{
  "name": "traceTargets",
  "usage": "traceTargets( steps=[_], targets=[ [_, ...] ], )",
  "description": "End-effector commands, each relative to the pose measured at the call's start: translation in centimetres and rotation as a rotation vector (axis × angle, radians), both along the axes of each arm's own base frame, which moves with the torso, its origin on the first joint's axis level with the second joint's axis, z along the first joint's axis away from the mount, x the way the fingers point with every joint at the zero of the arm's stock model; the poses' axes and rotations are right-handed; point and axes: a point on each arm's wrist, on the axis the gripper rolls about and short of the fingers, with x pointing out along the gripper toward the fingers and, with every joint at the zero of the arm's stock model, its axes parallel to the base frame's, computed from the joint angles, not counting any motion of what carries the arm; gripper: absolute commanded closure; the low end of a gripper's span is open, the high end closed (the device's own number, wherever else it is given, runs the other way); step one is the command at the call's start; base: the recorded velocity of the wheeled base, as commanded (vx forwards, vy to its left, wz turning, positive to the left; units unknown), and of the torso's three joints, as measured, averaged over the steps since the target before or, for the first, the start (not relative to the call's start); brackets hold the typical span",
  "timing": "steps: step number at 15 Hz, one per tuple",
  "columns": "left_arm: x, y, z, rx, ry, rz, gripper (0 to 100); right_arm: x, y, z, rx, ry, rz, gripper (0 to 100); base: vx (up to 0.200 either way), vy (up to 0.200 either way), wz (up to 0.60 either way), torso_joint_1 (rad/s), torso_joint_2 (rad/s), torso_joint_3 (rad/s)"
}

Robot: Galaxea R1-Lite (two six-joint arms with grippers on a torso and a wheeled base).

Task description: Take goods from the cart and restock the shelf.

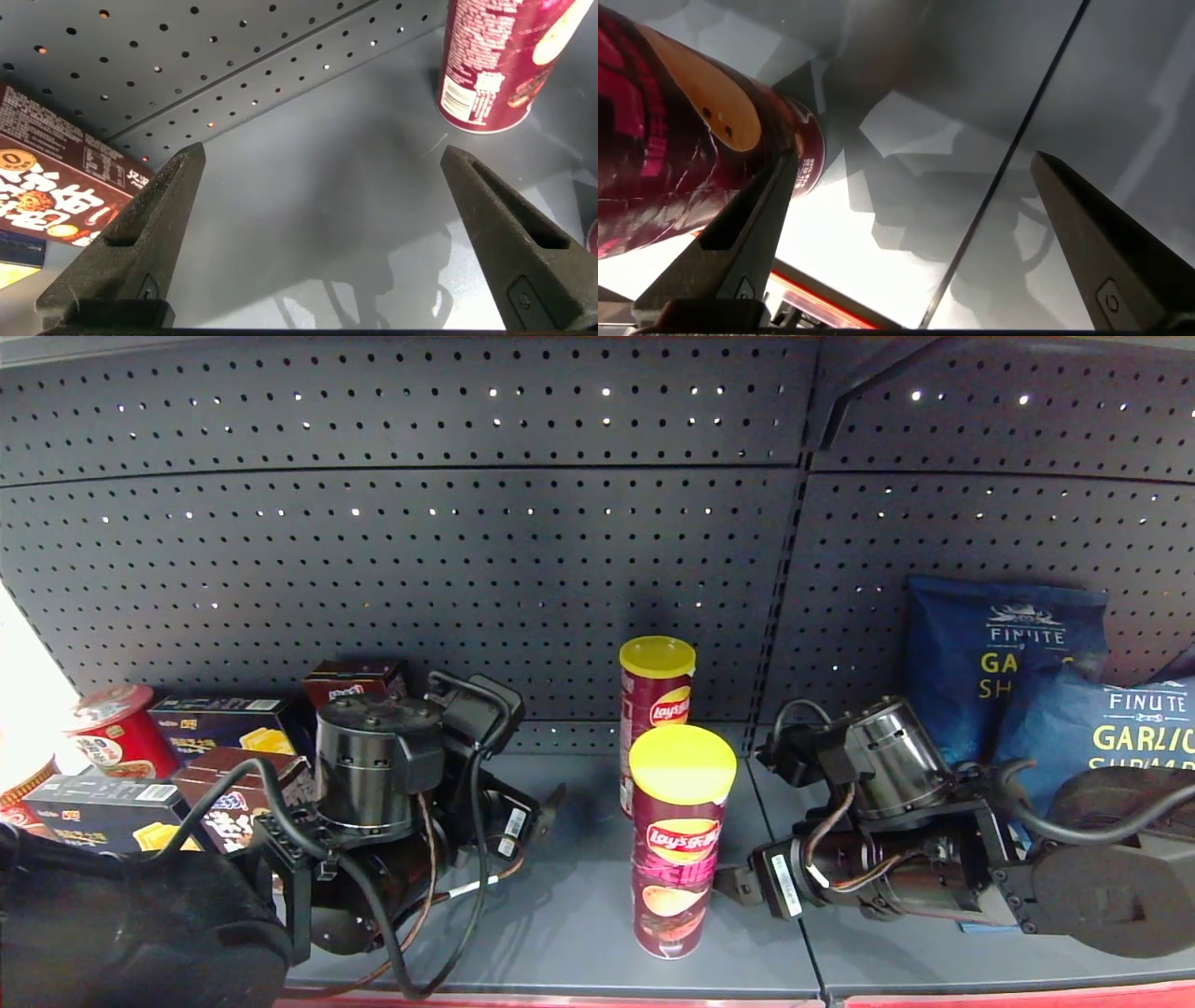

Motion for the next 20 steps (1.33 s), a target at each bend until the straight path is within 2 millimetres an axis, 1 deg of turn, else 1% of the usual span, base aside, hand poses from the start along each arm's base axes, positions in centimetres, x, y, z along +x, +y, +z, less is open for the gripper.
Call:
traceTargets(
  steps=[1,20],
  targets=[
    [-0.02,0.00,-0.06,0.002,0.002,0.000,0,-0.04,0.12,-0.08,-0.002,0.003,0.004,0,0.000,0.000,0.00,0.000,0.00,0.000],
    [-0.08,0.04,-0.17,0.007,0.005,-0.001,0,-0.02,0.50,-0.24,-0.006,0.004,0.011,0,0.000,0.000,0.00,0.000,0.00,0.000]
  ],
)
